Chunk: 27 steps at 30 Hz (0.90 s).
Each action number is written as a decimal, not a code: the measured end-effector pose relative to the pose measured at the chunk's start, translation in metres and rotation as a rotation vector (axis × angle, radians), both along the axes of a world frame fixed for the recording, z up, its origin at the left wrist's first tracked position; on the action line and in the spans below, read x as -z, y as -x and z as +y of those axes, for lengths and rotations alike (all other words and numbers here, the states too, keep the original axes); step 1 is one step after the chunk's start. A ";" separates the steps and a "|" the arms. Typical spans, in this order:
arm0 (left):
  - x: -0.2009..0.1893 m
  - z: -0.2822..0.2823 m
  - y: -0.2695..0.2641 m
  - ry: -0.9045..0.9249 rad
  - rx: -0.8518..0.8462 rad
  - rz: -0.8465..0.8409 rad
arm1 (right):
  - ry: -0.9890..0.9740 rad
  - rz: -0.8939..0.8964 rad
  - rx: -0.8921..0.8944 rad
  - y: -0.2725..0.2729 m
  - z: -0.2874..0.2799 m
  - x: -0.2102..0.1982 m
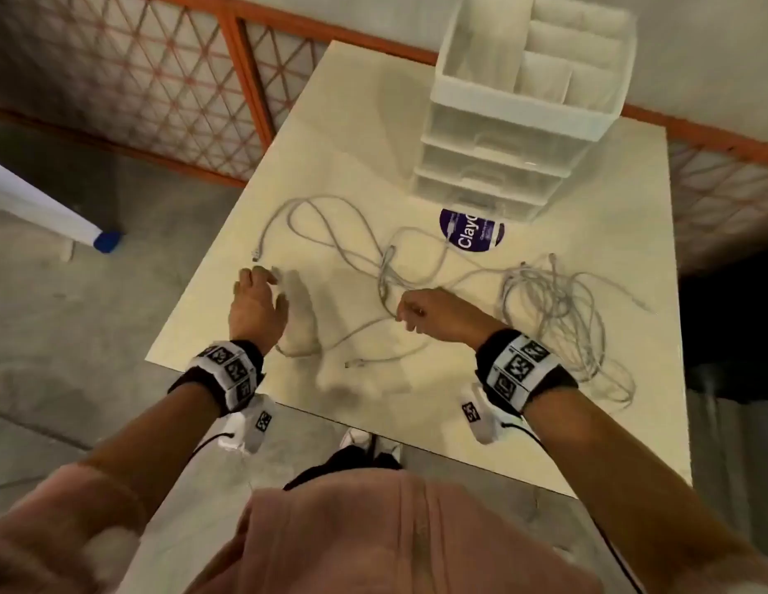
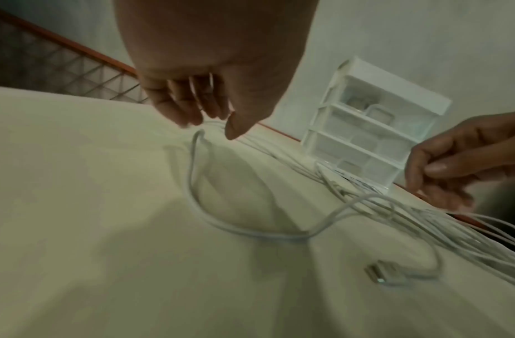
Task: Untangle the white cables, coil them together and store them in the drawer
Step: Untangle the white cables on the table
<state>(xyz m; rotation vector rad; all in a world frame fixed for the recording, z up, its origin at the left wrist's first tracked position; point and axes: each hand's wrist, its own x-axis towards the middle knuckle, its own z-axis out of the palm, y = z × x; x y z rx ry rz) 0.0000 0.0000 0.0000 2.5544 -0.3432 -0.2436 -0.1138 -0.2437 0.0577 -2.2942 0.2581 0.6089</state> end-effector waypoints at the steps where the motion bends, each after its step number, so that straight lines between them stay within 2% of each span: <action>1: 0.003 -0.001 -0.003 -0.021 -0.061 0.019 | 0.011 -0.039 -0.022 -0.011 0.005 0.006; 4: 0.000 -0.008 -0.006 -0.071 -0.183 0.194 | 0.049 -0.074 -0.124 -0.035 0.025 0.011; 7: 0.000 -0.015 -0.006 -0.019 -0.156 0.295 | 0.077 -0.100 -0.198 -0.045 0.038 0.026; 8: -0.003 -0.019 -0.006 0.042 -0.127 0.298 | 0.086 -0.105 -0.208 -0.046 0.042 0.028; 11: -0.022 -0.042 -0.003 0.407 -0.057 0.351 | 0.032 -0.053 -0.212 -0.047 0.050 0.030; 13: -0.047 -0.063 -0.003 0.558 0.039 0.302 | -0.024 0.017 -0.209 -0.045 0.048 0.027; 16: -0.082 -0.084 -0.014 0.664 0.121 0.109 | -0.078 0.038 -0.191 -0.033 0.029 0.019; 18: -0.093 -0.084 -0.029 0.688 0.105 -0.006 | -0.146 0.037 -0.056 -0.018 0.005 0.007; 20: -0.092 -0.075 -0.041 0.683 0.098 -0.052 | -0.240 0.022 0.119 0.003 -0.027 -0.006; 21: -0.089 -0.068 -0.046 0.661 0.105 -0.068 | -0.229 0.011 0.168 0.014 -0.045 -0.011; 24: -0.078 -0.054 -0.051 0.544 0.151 -0.109 | -0.033 -0.034 0.201 0.046 -0.095 -0.021; 27: -0.076 -0.064 -0.037 0.552 0.246 0.002 | 0.012 -0.083 0.224 0.055 -0.110 -0.033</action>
